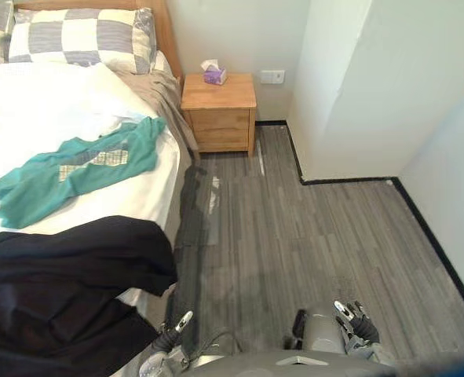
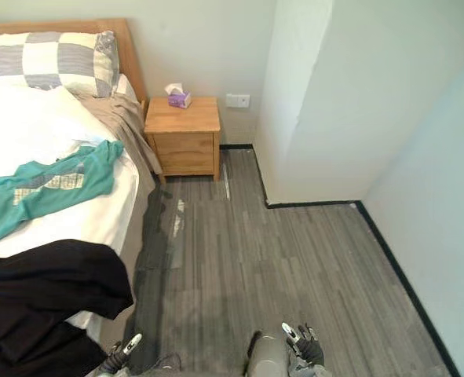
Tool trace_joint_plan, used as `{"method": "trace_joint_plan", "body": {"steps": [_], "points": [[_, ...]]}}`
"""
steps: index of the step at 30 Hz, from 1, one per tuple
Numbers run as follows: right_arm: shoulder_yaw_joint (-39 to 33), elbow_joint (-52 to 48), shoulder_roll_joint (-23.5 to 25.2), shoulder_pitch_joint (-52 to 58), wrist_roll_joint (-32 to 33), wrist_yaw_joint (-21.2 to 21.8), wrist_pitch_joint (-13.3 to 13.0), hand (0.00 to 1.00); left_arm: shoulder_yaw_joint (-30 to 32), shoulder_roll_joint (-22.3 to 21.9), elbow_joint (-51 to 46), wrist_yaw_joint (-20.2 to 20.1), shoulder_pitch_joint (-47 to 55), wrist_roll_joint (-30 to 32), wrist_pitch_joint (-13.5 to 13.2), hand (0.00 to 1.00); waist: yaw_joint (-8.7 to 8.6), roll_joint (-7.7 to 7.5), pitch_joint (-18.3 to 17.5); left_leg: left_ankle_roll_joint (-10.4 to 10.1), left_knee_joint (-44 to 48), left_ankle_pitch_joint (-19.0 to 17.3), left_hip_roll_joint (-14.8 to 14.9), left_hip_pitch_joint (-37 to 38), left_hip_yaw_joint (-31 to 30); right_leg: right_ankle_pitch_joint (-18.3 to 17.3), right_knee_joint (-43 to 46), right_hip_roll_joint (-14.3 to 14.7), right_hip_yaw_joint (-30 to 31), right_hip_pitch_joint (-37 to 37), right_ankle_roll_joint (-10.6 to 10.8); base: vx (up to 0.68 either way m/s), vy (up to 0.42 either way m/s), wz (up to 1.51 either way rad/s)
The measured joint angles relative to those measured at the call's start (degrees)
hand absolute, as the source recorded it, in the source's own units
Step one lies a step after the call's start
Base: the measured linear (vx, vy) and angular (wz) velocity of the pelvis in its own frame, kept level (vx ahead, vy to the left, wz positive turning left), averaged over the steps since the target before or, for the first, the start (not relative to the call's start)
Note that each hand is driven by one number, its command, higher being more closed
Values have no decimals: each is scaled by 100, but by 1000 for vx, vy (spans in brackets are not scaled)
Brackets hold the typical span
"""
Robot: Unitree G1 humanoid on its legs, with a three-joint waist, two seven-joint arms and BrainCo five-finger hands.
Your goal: Tidy the bed and pick cloth on bed and put in laundry
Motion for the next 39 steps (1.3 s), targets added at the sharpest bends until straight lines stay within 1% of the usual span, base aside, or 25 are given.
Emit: {"method": "trace_joint_plan", "body": {"steps": [1, 2, 4, 5, 8, 10, 12, 13, 14, 16, 19, 20, 21, 22, 23, 25, 26, 29, 33, 34, 35, 36, 37, 38, 39], "points": [[29, -2, 10, 65, 8, 5, -4, 0, 17, 0, 9, 22, -1, 19, 1, 0, -32, -14, 14, -143, 1, -172, 33, 144, -152, 511, -632, 45, 139, 54, -46, 544, -395, 55], [36, 15, -150, 114, 6, -5, -32, 0, 18, -115, 164, 48, -18, 34, 22, 0, -75, 171, 85, -190, -72, -279, 195, 367, -345, 607, -486, 238, 47, 282, -161, 472, -325, 42], [40, -27, -178, 129, -10, -3, -143, 0, -4, -210, 132, 35, -4, 57, -6, 0, -76, 289, 106, -244, -111, -39, 217, 435, -581, 176, 56, 225, 70, 168, -348, 477, -326, 16], [77, -94, -171, 173, -13, -11, -192, 0, 9, -244, 134, 43, -23, 84, -6, 0, -84, 258, 127, -430, -100, 126, 250, 576, -755, -282, 610, 170, 75, 87, -423, 489, -357, 2], [141, -111, -168, 189, -13, -65, -204, 0, 13, -242, 155, 47, -4, 218, -1, 0, -128, 253, -19, -413, 96, 344, 398, 586, -798, -972, 1084, 186, 4, 37, -372, 405, -257, 1], [140, -96, -155, 189, -37, -105, -151, 0, 42, -238, 149, 84, 24, 213, -9, 0, -147, 281, -70, -439, 454, 548, 538, 475, -963, -1211, 1046, 268, -97, 226, -350, 391, -241, 21], [140, -87, -163, 179, -150, -117, -93, 0, 195, -236, 112, 124, 41, 207, -26, 0, -199, 306, -87, -680, 1912, 827, 812, -257, -1412, -1278, 693, 421, -279, 575, -342, 367, -232, 36], [145, -26, -179, 153, -160, -115, -92, 0, 298, -197, 108, 126, 101, 159, -131, 0, -212, 297, -55, -743, 3537, 1181, 1071, -1095, -1704, -1230, 175, 656, -395, 1041, -369, 312, -150, 19], [146, 81, -199, 112, -196, -115, -86, 0, 416, -182, -11, 127, 169, 146, -217, 0, -178, 334, -31, -636, 4806, 968, 1221, -1701, -1725, -1151, -271, 827, -412, 1521, -483, 330, -133, 10], [191, 168, -197, 43, -266, -113, -84, 0, 485, -141, -135, 127, 187, 149, -262, 0, -42, 230, 6, -599, 5396, 749, 1157, -2226, -1665, -1110, -645, 860, -427, 2005, -489, 305, -56, -9], [341, 141, -178, 9, -263, -70, -79, 0, 548, -200, -323, 50, 185, 149, -325, 0, 92, 192, 38, -403, 4749, 259, 842, -3119, -1200, -996, -1234, 785, -362, 2724, -280, 459, 45, -27], [351, 98, -104, -43, -263, -20, -68, 0, 689, -245, -374, -8, 159, 148, -367, 0, 157, 160, 53, -271, 3835, 193, 636, -3319, -785, -1054, -1256, 613, -297, 2934, -148, 400, 145, -36], [388, 40, -69, -41, -266, 6, -59, 0, 705, -273, -393, -13, 146, 150, -373, 0, 180, 162, 60, -161, 3254, 287, 525, -3390, -525, -1139, -1223, 525, -270, 3035, -1, 523, 204, -33], [445, -29, -59, -8, -275, 30, -45, 0, 690, -313, -388, -18, 150, 154, -375, 0, 204, 216, 42, -24, 2380, 747, 453, -3423, -206, -1258, -1163, 484, -243, 3125, 177, 508, 206, -9], [549, -93, -56, -3, -317, 46, 5, 0, 745, -290, -406, -34, 95, 69, -376, 0, 286, 96, 44, 567, 2253, 890, 269, -3261, 109, -1413, -1099, 297, -136, 3234, 320, 504, 190, 12], [801, -163, 34, -58, -381, 90, 4, 0, 733, -274, -469, -60, 23, 66, -340, 0, 274, -95, 19, 545, 2021, 856, 86, -3251, 221, -1100, -1375, 244, -45, 3242, 3, 550, 216, 14], [803, -217, 150, -86, -388, 95, -30, 0, 769, -258, -507, -78, -7, 11, -296, 0, 358, -138, 36, 528, 2029, 844, 78, -3250, 393, -724, -1733, 256, -24, 3366, 79, 439, 183, 0], [845, -218, 171, -89, -393, 13, -45, 0, 766, -268, -507, -77, 6, -29, -212, 0, 407, -131, 31, 641, 2106, 820, 159, -3002, 1029, -162, -2019, 226, 112, 3717, 196, 332, 122, 15], [903, -161, 175, -198, -493, -84, -46, 0, 740, -192, -465, -76, 59, -294, -117, 0, 415, -126, -13, 718, 1997, 681, 112, -2779, 1260, 139, -1957, 187, 135, 3793, 387, 212, 65, 11], [851, -41, 93, -231, -533, -112, -44, 0, 729, -198, -399, -67, 83, -362, -104, 0, 408, -74, -61, 657, 1731, 505, -26, -2620, 1154, 115, -1526, 136, 114, 3650, 448, 196, 122, 23], [741, 132, 33, -273, -602, -143, -27, 0, 662, -159, -253, -41, 109, -439, -77, 0, 402, -91, -138, 709, 1311, 281, -232, -2433, 937, -76, -505, -26, 101, 3292, 722, 165, 117, 36], [721, 162, 26, -309, -602, -156, -16, 0, 618, -92, -232, -30, 106, -416, -86, 0, 388, -176, -134, 692, 1204, 283, -367, -2326, 914, -106, 106, -228, 122, 3095, 750, 211, 110, 64], [720, 229, -28, -278, -602, -156, -18, 0, 511, 15, -203, -20, 109, -413, -98, 0, 356, -335, -127, 701, 1004, 285, -648, -2072, 739, 224, 1400, -602, 232, 2597, 633, 207, 36, 89], [743, 371, -101, -238, -608, -156, -16, 0, 410, 148, -64, -12, 114, -414, -108, 0, 282, -340, -116, 689, 834, 267, -816, -1770, 493, 161, 2605, -816, 367, 2140, 557, 257, 38, 91], [758, 399, -119, -219, -608, -161, -16, 0, 376, 181, -13, -16, 130, -414, -108, 0, 244, -327, -122, 688, 774, 266, -839, -1654, 399, 75, 2875, -846, 372, 2024, 501, 254, 11, 97]]}}
